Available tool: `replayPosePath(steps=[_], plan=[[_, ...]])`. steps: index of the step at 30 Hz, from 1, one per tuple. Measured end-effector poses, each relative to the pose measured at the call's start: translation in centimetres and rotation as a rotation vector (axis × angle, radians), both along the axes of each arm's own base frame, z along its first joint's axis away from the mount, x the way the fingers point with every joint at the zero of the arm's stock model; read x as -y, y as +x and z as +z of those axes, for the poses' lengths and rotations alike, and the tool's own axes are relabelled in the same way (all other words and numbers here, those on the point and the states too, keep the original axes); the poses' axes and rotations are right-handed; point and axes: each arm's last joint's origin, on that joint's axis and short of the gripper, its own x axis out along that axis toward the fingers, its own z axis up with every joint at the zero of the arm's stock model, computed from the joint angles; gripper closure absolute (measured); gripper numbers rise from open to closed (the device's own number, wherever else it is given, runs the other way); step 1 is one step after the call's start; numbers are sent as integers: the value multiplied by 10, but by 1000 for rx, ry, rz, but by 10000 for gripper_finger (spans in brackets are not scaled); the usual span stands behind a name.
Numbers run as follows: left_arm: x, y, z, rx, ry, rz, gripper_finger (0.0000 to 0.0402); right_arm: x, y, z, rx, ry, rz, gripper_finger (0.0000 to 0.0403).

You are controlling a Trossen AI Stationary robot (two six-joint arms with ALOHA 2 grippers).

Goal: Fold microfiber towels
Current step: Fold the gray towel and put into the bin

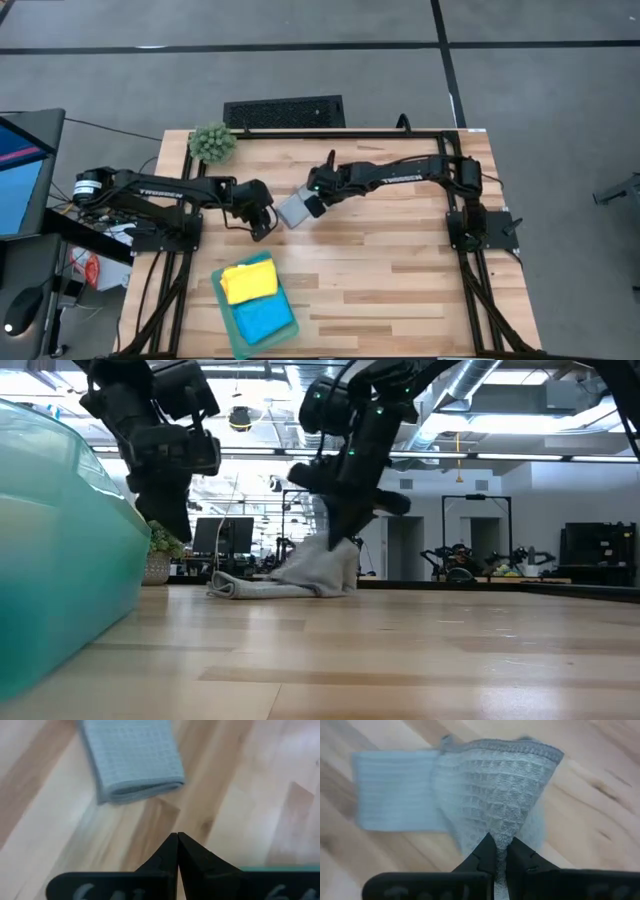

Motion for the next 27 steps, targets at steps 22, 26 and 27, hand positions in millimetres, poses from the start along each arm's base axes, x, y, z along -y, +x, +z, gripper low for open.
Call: replayPosePath(steps=[22,26,27], plan=[[2,5,3,59,4,-17,402,41,-23,2,-159,-44,-19,335],[2,5,3,58,-9,18,402,47,-25,2,-165,-47,-21,296],[1,5,3,58,-15,44,402,49,-25,2,-168,-49,-22,285]])
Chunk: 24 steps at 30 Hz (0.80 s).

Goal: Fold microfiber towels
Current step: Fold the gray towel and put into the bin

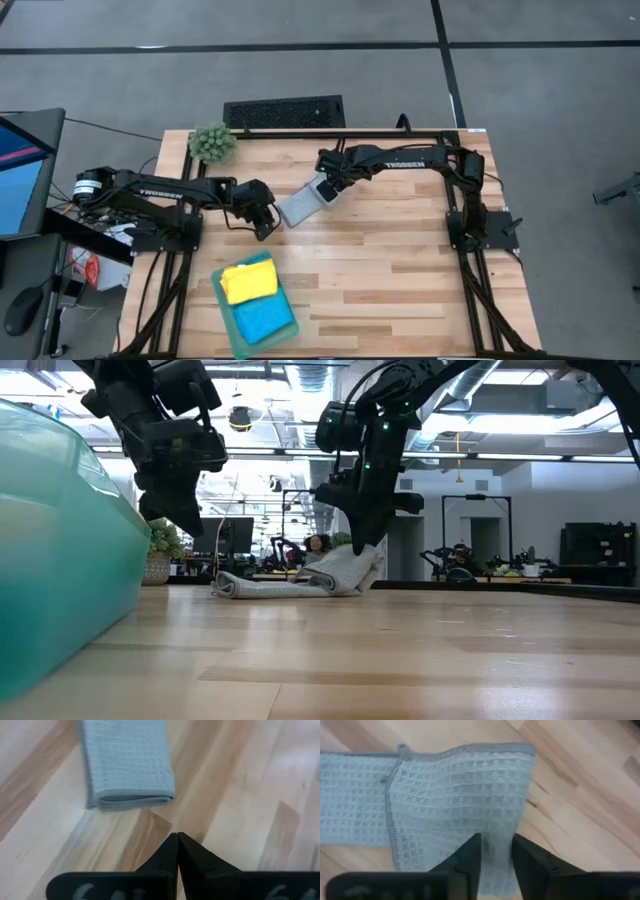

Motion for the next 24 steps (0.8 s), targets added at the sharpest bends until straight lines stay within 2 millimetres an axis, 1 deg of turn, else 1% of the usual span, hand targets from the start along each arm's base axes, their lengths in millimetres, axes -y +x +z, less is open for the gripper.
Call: replayPosePath(steps=[3,5,9,11,12,14,16,19,21,24], plan=[[-2,0,0,-2,-4,108,402,6,-2,0,-3,-2,-13,252],[-2,0,0,0,-13,149,401,10,-3,1,-2,-3,-22,233],[-2,1,1,12,-19,149,393,18,-10,12,8,-16,-23,203],[-2,1,1,12,-24,153,386,22,-12,11,3,-12,-29,195],[-2,1,1,12,-31,155,383,23,-11,11,9,-3,-17,192],[-1,1,1,16,-78,146,378,18,-4,13,70,26,56,187],[3,-1,6,42,-171,93,375,4,8,16,166,58,146,185],[8,-7,21,110,-309,7,375,-32,29,23,297,25,341,184],[11,-15,33,161,-360,-19,377,-59,39,27,347,-54,476,184],[14,-31,51,236,-367,-20,382,-90,47,33,346,-253,606,188]])
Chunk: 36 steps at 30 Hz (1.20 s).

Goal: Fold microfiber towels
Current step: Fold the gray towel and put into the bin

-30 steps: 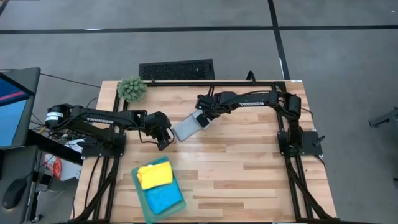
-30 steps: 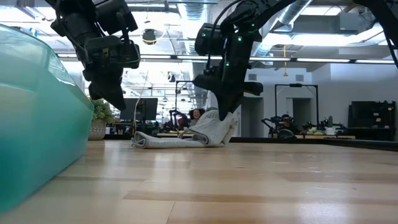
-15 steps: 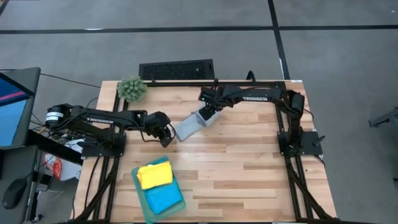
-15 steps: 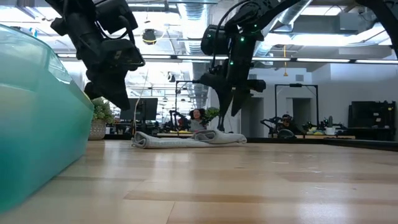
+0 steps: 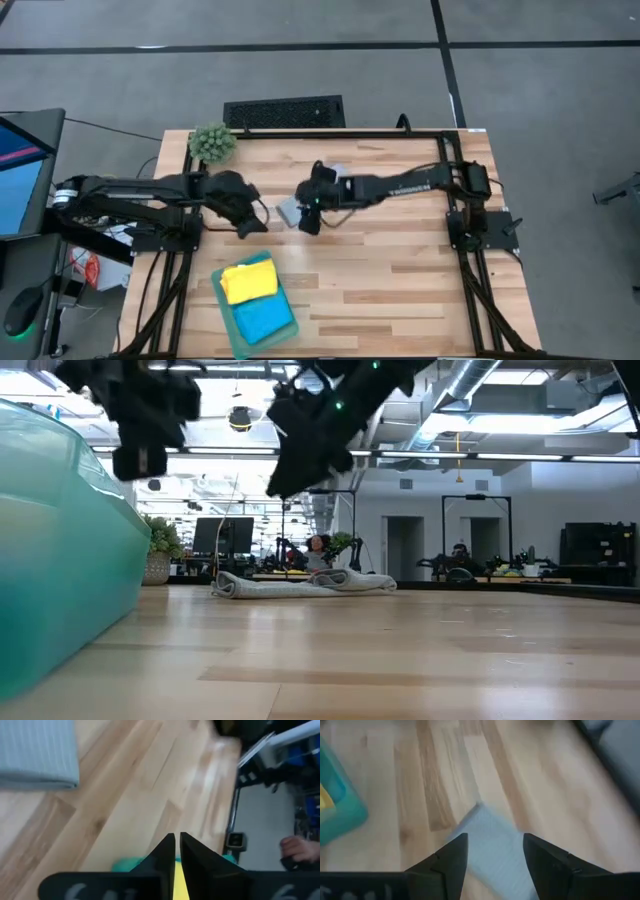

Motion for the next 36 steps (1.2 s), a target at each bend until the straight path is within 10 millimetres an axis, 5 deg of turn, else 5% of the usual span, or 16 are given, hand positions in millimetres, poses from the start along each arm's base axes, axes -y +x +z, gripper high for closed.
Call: replayPosePath(steps=[3,8,13,27,30,36], plan=[[2,-18,16,79,33,29,387,-17,10,-7,25,-117,81,190],[2,-44,30,146,102,118,390,-22,20,-44,-28,-69,96,186],[1,-61,33,138,145,173,390,-23,30,-60,16,-37,81,182],[0,-70,28,66,189,216,390,-26,47,-120,-105,-40,85,186],[0,-70,28,65,194,222,390,-26,50,-119,-148,-40,52,216],[0,-70,28,64,207,237,390,-26,53,-114,-176,-54,25,353]])
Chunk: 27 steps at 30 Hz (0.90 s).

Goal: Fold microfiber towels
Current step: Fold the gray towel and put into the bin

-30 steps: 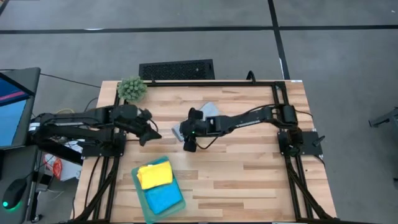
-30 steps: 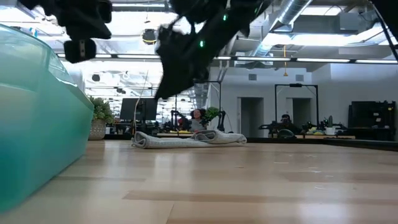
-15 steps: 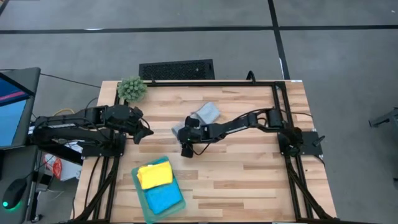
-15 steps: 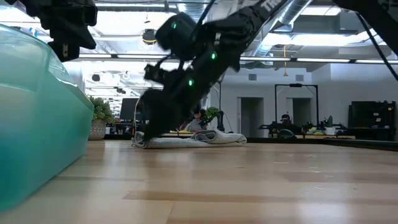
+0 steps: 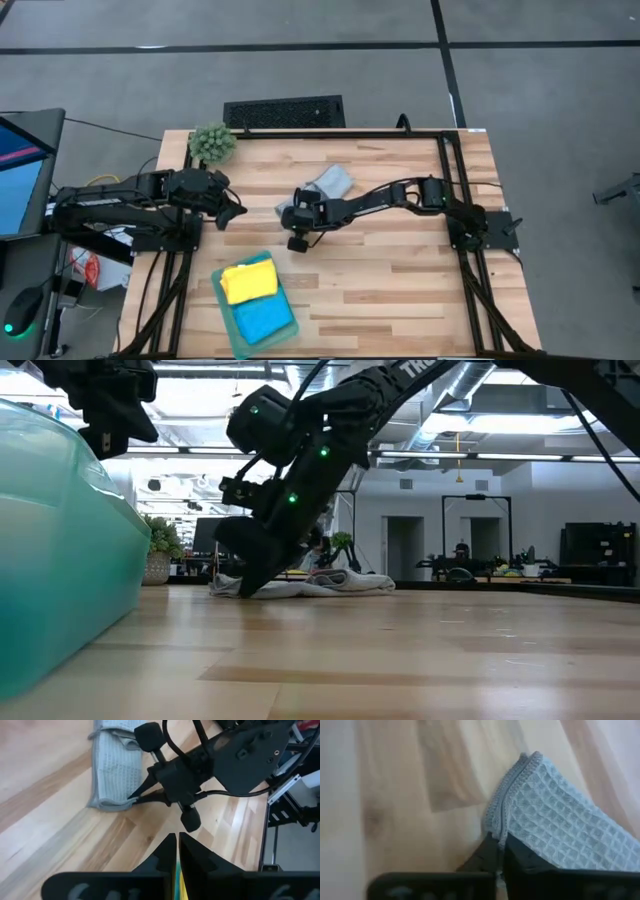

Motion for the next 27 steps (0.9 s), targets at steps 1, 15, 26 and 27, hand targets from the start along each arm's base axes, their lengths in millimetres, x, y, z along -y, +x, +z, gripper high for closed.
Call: replayPosePath(steps=[1,15,26,27], plan=[[0,0,0,-1,4,5,390,1,0,2,-8,4,-11,375],[-1,0,0,0,24,15,390,31,-17,62,17,161,-247,387],[-1,0,0,0,33,20,390,64,-39,75,-87,180,-414,388],[-1,0,0,0,33,20,390,65,-41,75,-101,181,-420,390]])
